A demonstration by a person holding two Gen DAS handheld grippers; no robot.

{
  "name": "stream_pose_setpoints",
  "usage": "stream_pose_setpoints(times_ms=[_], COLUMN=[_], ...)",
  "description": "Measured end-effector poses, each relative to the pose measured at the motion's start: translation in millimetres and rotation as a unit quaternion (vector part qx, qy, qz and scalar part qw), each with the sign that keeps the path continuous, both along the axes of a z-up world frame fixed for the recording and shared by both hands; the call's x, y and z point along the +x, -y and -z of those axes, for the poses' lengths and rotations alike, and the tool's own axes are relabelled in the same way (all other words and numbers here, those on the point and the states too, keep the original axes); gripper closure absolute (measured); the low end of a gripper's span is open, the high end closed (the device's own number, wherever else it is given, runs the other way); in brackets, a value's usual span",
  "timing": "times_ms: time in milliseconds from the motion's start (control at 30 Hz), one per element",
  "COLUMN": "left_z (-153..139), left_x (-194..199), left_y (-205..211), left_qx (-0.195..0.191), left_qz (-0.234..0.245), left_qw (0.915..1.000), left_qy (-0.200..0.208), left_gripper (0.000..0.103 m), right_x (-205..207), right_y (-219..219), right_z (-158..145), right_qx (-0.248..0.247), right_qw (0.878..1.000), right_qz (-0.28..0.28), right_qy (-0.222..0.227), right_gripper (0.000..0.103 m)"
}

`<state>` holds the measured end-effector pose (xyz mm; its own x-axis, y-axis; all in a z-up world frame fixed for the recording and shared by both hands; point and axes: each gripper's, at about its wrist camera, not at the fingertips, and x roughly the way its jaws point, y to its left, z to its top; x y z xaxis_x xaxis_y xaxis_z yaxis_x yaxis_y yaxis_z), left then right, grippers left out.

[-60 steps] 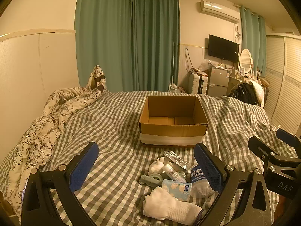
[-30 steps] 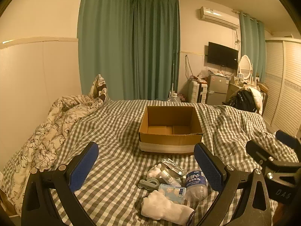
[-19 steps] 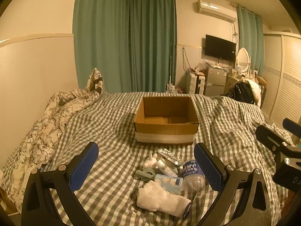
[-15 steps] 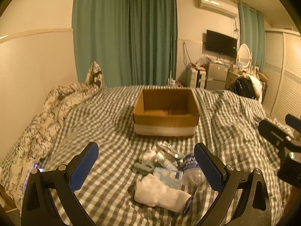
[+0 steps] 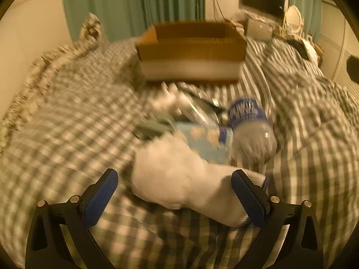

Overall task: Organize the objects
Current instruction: 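Grasp the white sock with left tool while right tool grasps the water bottle, drop both in box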

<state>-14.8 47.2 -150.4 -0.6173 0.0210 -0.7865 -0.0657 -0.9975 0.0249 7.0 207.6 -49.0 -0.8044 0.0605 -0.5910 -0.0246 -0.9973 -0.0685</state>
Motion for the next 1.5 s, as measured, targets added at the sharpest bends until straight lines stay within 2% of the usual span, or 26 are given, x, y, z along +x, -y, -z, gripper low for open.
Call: stream_pose_setpoints(times_ms=[67, 200, 300, 400, 533, 600, 700, 867, 1100, 1133, 1167, 1333, 1500], left_z=[10, 27, 21, 4, -27, -39, -53, -57, -56, -56, -56, -67, -80], left_x=[-3, -10, -3, 2, 9, 8, 6, 2, -2, 0, 1, 5, 2], left_y=[-1, -1, 0, 3, 11, 19, 33, 43, 51, 52, 53, 57, 57], left_qx=[0.019, 0.069, 0.069, 0.057, 0.011, 0.004, -0.003, -0.01, -0.011, -0.01, -0.01, -0.011, -0.01], left_qz=[0.008, 0.036, 0.045, 0.04, 0.024, 0.013, -0.003, -0.013, -0.022, -0.023, -0.025, -0.027, -0.025], left_qw=[0.9998, 0.9962, 0.9962, 0.9974, 0.9987, 0.9979, 0.9966, 0.9959, 0.9959, 0.9958, 0.9957, 0.9942, 0.9925], left_qy=[0.007, 0.038, 0.027, 0.014, -0.044, -0.064, -0.083, -0.089, -0.087, -0.088, -0.089, -0.103, -0.119], left_gripper=[0.0, 0.026, 0.039, 0.043, 0.043, 0.043, 0.043, 0.043, 0.043, 0.043, 0.043, 0.043, 0.043], right_x=[-5, -14, -17, -24, -39, -51, -72, -101, -124, -123, -121, -106, -87], right_y=[1, 5, 7, 11, 22, 30, 41, 51, 60, 59, 59, 59, 57], right_z=[9, 25, 32, 38, 47, 55, 71, 100, 139, 139, 137, 122, 86], right_qx=[-0.001, -0.003, -0.004, -0.01, -0.003, 0.002, 0.008, 0.007, -0.003, -0.003, -0.009, -0.013, -0.003], right_qw=[1.0, 1.0, 0.999, 0.999, 0.997, 0.996, 0.992, 0.985, 0.972, 0.972, 0.973, 0.979, 0.988], right_qz=[-0.001, -0.008, -0.011, -0.018, -0.024, -0.027, -0.031, -0.031, -0.028, -0.029, -0.035, -0.045, -0.062], right_qy=[0.01, 0.03, 0.038, 0.049, 0.067, 0.086, 0.118, 0.172, 0.234, 0.232, 0.229, 0.197, 0.14], right_gripper=[0.0, 0.0, 0.0, 0.0, 0.0, 0.001, 0.008, 0.019, 0.019, 0.022, 0.031, 0.036, 0.04])
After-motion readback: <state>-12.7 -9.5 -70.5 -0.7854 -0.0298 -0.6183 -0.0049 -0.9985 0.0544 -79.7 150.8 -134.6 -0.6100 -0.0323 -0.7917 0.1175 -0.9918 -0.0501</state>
